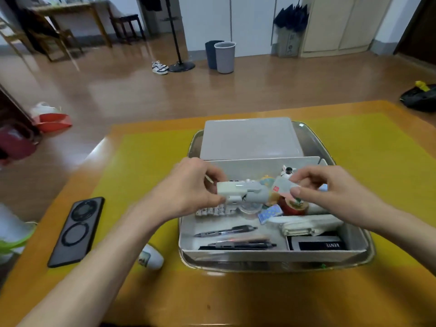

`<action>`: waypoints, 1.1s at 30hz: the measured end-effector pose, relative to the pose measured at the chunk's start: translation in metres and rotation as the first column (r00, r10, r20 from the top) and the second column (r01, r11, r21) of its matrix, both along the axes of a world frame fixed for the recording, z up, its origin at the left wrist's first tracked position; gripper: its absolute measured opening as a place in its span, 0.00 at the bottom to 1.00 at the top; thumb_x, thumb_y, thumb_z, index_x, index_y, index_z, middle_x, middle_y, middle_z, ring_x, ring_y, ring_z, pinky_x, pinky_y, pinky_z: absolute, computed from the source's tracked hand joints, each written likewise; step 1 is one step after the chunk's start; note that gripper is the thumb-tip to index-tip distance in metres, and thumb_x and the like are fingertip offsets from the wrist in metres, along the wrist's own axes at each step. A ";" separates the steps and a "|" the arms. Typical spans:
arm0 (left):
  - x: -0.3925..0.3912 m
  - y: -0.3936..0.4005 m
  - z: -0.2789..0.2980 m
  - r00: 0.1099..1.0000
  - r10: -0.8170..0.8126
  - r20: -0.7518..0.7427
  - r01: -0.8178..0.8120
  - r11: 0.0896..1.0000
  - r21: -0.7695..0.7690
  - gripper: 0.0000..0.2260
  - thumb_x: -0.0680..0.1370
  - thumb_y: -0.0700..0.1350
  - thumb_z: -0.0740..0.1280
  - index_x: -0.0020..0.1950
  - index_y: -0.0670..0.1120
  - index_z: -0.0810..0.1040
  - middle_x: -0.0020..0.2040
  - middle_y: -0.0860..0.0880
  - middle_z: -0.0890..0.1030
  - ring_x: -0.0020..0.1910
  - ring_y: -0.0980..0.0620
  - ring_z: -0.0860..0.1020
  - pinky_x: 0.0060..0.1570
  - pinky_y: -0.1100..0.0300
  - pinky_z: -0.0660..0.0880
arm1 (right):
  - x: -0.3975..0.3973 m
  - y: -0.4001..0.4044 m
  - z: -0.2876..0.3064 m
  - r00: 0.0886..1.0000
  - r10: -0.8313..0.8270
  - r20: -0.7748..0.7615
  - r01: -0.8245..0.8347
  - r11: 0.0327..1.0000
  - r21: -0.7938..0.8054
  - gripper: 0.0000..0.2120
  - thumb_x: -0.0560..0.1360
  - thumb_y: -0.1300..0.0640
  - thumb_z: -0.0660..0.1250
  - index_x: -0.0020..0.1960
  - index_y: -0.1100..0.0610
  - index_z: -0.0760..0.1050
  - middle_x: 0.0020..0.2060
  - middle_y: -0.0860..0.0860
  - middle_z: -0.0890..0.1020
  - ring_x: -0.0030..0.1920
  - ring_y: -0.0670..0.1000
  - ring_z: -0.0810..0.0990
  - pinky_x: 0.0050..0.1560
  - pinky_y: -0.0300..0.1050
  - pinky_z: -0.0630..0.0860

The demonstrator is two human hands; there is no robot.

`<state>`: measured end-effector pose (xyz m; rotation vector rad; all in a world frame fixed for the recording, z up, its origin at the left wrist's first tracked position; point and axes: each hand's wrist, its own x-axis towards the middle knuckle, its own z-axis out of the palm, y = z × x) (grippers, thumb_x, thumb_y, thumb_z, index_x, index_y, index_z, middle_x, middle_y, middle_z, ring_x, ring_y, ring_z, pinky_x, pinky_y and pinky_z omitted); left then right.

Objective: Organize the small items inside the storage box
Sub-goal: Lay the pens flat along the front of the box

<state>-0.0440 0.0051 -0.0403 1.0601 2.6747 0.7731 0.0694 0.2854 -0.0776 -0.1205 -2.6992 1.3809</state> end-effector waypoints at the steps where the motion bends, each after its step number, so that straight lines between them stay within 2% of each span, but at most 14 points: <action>1: -0.003 -0.004 -0.005 0.999 0.011 -0.052 -0.015 0.997 -0.069 0.09 0.66 0.44 0.78 0.45 0.49 0.85 0.35 0.53 0.85 0.37 0.57 0.82 0.41 0.56 0.80 | -0.005 -0.008 0.000 0.999 0.035 0.033 -0.036 0.999 0.040 0.06 0.74 0.57 0.76 0.49 0.52 0.81 0.35 0.46 0.84 0.34 0.43 0.78 0.40 0.43 0.78; 3: -0.004 -0.007 -0.021 0.993 -0.014 -0.119 -0.007 0.984 -0.177 0.08 0.65 0.46 0.76 0.43 0.49 0.85 0.35 0.53 0.84 0.37 0.55 0.81 0.39 0.54 0.79 | -0.012 -0.021 -0.001 0.992 0.083 0.093 -0.096 0.984 0.147 0.06 0.73 0.54 0.77 0.47 0.50 0.80 0.37 0.46 0.85 0.35 0.45 0.81 0.42 0.50 0.79; 5: -0.003 -0.008 -0.038 0.992 -0.035 -0.125 0.005 0.972 -0.233 0.07 0.65 0.46 0.75 0.41 0.50 0.81 0.37 0.53 0.83 0.37 0.54 0.80 0.38 0.52 0.78 | -0.018 -0.032 -0.004 0.987 0.110 0.114 -0.135 0.963 0.235 0.07 0.72 0.51 0.77 0.45 0.48 0.80 0.37 0.44 0.85 0.36 0.45 0.81 0.42 0.53 0.79; 9: -0.003 -0.014 -0.062 0.987 -0.052 -0.149 0.003 0.950 -0.311 0.10 0.65 0.42 0.71 0.38 0.51 0.71 0.37 0.53 0.77 0.37 0.50 0.75 0.37 0.49 0.76 | -0.023 -0.039 -0.005 0.983 0.138 0.118 -0.164 0.955 0.247 0.05 0.72 0.51 0.76 0.44 0.48 0.81 0.36 0.43 0.85 0.36 0.45 0.80 0.43 0.57 0.79; 12: 0.003 -0.019 -0.070 0.975 -0.095 -0.201 0.025 0.946 -0.324 0.13 0.68 0.43 0.73 0.38 0.50 0.68 0.38 0.52 0.76 0.41 0.49 0.75 0.33 0.53 0.71 | -0.024 -0.039 -0.006 0.983 0.137 0.124 -0.164 0.958 0.236 0.04 0.73 0.52 0.76 0.44 0.48 0.81 0.37 0.43 0.86 0.37 0.46 0.81 0.43 0.58 0.79; 15: 0.008 -0.021 -0.069 0.933 -0.138 -0.332 0.012 0.934 -0.356 0.11 0.69 0.43 0.73 0.40 0.49 0.70 0.39 0.52 0.76 0.51 0.52 0.69 0.34 0.59 0.63 | -0.025 -0.040 -0.008 0.983 0.134 0.125 -0.159 0.960 0.229 0.04 0.73 0.53 0.76 0.45 0.48 0.81 0.37 0.43 0.86 0.36 0.44 0.81 0.43 0.56 0.80; 20: 0.010 -0.020 -0.063 0.916 -0.170 -0.363 -0.024 0.881 -0.473 0.07 0.73 0.44 0.71 0.45 0.48 0.74 0.44 0.52 0.79 0.56 0.50 0.68 0.39 0.59 0.63 | -0.027 -0.045 -0.011 0.987 0.101 0.121 -0.133 0.946 0.297 0.06 0.72 0.50 0.77 0.44 0.46 0.80 0.37 0.43 0.85 0.37 0.44 0.80 0.44 0.55 0.80; 23: 0.010 -0.017 -0.066 0.879 -0.244 -0.410 -0.023 0.837 -0.547 0.08 0.74 0.44 0.70 0.53 0.47 0.79 0.51 0.50 0.78 0.57 0.49 0.68 0.46 0.58 0.69 | -0.027 -0.051 -0.015 0.986 0.098 0.132 -0.147 0.886 0.440 0.07 0.71 0.45 0.74 0.45 0.44 0.78 0.37 0.40 0.83 0.40 0.41 0.79 0.44 0.52 0.79; 26: 0.008 -0.017 -0.069 0.856 -0.263 -0.446 -0.024 0.840 -0.541 0.09 0.75 0.45 0.68 0.55 0.47 0.80 0.54 0.50 0.77 0.56 0.50 0.70 0.53 0.58 0.70 | -0.027 -0.061 -0.023 0.993 0.099 0.071 -0.122 0.794 0.595 0.13 0.71 0.36 0.68 0.44 0.45 0.75 0.38 0.40 0.78 0.45 0.44 0.74 0.41 0.48 0.75; 28: 0.007 -0.017 -0.070 0.842 -0.279 -0.462 -0.014 0.844 -0.536 0.09 0.75 0.46 0.68 0.55 0.48 0.80 0.54 0.51 0.78 0.55 0.50 0.71 0.56 0.57 0.69 | -0.027 -0.068 -0.027 0.993 0.116 0.036 -0.111 0.754 0.648 0.16 0.73 0.34 0.64 0.44 0.46 0.74 0.40 0.41 0.77 0.49 0.44 0.72 0.39 0.48 0.73; 30: 0.006 -0.018 -0.070 0.849 -0.290 -0.442 0.004 0.840 -0.543 0.11 0.74 0.47 0.67 0.56 0.50 0.79 0.53 0.52 0.80 0.56 0.50 0.73 0.63 0.54 0.66 | -0.027 -0.072 -0.030 0.988 0.149 0.029 -0.130 0.734 0.667 0.13 0.74 0.37 0.64 0.45 0.46 0.74 0.41 0.42 0.77 0.51 0.45 0.72 0.38 0.47 0.73; 33: 0.005 -0.020 -0.069 0.880 -0.290 -0.376 0.037 0.831 -0.555 0.15 0.74 0.52 0.68 0.59 0.53 0.77 0.55 0.54 0.81 0.59 0.51 0.76 0.72 0.49 0.58 | -0.023 -0.071 -0.033 0.982 0.184 0.045 -0.162 0.691 0.704 0.13 0.73 0.36 0.63 0.45 0.46 0.75 0.41 0.43 0.78 0.50 0.48 0.75 0.34 0.46 0.69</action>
